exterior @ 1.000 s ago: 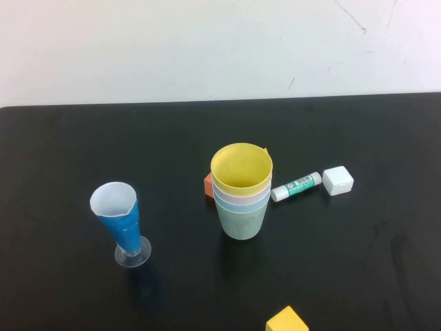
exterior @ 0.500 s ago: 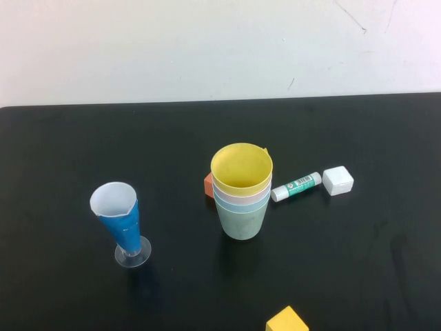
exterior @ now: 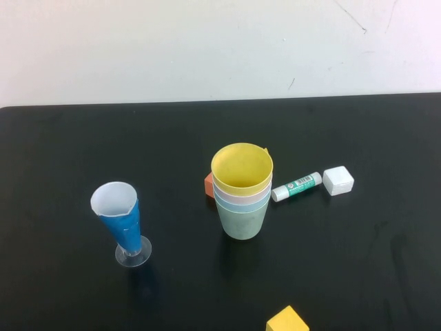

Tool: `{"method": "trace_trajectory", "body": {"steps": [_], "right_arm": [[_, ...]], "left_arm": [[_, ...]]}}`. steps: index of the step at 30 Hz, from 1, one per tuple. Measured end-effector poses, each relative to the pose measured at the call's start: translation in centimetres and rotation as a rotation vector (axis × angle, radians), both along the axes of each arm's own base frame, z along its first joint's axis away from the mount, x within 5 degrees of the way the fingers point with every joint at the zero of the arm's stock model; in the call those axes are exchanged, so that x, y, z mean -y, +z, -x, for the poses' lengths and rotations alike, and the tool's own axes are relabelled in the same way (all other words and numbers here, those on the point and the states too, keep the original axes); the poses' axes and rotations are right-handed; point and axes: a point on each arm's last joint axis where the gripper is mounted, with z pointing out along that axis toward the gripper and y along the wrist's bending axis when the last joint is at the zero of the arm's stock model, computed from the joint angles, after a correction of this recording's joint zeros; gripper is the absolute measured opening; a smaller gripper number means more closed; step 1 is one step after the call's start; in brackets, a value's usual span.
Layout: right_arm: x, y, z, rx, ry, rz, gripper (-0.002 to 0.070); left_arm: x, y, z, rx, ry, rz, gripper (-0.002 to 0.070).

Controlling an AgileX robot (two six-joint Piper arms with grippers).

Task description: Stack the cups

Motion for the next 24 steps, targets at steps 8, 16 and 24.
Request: {"method": "trace_trajectory", "body": {"steps": [8,16,24], "right_arm": [[0.0,0.0,0.0,-0.001,0.000,0.000,-0.0002],[0.0,0.1,0.0,0.001,0.000,0.000,-0.0002],[0.0,0.1,0.0,0.001,0.000,0.000,-0.0002]], "left_arm": [[0.5,-3.3,0.3,-0.060,0.030,0.129,-0.0002],[-0.1,-5.6,0.8,-0.006,0.213,0.248,-0.0002],[-0.4,-9.3,-0.6,0.079,0.369,0.295,-0.0002]]}}
